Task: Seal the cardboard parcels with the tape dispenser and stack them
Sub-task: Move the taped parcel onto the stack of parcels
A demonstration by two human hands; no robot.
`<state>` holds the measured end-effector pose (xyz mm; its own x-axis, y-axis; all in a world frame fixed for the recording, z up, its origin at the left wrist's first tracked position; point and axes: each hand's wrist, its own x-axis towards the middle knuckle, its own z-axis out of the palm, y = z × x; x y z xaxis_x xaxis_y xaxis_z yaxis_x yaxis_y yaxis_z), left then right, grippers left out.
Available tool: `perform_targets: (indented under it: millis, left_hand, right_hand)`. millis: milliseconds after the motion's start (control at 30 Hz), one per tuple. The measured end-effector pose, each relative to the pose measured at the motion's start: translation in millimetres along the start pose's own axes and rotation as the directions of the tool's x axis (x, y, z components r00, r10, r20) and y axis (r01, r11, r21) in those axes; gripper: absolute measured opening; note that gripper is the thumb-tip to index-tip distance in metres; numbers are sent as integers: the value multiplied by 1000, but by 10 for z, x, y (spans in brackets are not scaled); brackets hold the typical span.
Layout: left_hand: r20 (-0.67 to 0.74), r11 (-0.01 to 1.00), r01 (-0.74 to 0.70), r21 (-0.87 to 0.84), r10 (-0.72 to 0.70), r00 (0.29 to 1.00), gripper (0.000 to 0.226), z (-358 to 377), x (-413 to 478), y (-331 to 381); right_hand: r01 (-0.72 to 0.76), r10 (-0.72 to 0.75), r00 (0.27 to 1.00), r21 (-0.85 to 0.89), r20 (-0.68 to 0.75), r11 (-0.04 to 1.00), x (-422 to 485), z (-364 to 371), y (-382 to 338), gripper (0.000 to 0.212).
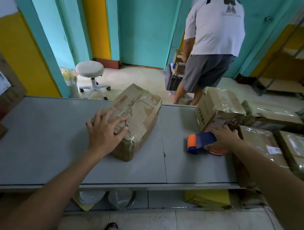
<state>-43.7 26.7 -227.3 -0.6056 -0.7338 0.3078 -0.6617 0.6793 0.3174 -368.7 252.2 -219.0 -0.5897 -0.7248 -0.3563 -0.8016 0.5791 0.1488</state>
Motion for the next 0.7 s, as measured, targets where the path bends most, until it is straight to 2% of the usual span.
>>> perform_targets:
  millis: [167,400,500,567,633,700]
  left_hand:
    - [5,1000,13,-7,-13,1000,65,-5,-4,3]
    - [24,1000,10,-1,-10,1000,65,-8,-4,-9]
    - [28,1000,13,2,-13,1000,65,-9,0,-11]
    - [27,1000,15,8,-15,1000,65,-5,-5,-1]
    - [25,1000,20,3,-20,1000,65,-11,-1,7]
    - [23,1000,22,2,-22,999,65,-19,5,6]
  right_hand:
    - [22,-23,999,60,24,998,36,23,50,79]
    - [-12,-9,985,123,174,992,217,-105,101,79]
    - [-35,-9,959,148,284,988,298,-121,88,73]
    - [-33,-18,938,142,347,989,331,-127,75,76]
    - [-32,-25,928,147,372,989,332,-123,60,82]
    - [-37,-26,936,171,351,985,305,-100,58,77]
